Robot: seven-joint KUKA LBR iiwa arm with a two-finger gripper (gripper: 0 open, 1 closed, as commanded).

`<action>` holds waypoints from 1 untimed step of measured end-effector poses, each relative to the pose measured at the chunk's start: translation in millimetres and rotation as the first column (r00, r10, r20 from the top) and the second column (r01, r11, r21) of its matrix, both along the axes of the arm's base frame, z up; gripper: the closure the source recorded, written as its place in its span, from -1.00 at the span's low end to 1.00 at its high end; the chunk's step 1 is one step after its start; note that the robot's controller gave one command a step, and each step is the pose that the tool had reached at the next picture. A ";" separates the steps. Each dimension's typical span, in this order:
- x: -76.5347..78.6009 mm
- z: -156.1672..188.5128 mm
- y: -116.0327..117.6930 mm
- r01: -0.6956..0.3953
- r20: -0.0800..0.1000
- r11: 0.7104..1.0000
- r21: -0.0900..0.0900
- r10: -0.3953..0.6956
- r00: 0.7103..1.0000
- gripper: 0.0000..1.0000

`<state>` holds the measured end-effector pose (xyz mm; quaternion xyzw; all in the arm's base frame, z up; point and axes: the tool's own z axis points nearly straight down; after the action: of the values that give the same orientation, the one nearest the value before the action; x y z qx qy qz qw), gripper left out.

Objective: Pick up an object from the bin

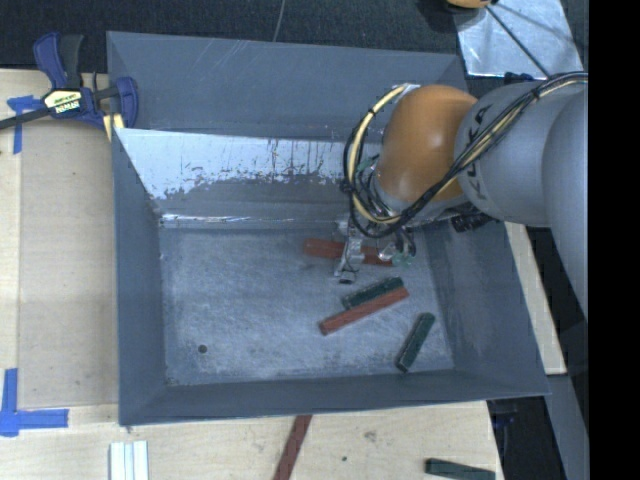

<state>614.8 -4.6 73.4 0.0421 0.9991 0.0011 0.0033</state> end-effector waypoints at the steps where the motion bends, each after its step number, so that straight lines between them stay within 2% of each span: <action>1: -0.7 6.0 -0.6 0.000 -0.003 1.000 -0.001 0.000 1.000 1.00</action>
Offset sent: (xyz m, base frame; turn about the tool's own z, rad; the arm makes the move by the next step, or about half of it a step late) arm 0.0000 -0.0001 0.0090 0.0000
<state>614.2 -5.2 79.4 0.0423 0.9991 0.0004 0.0017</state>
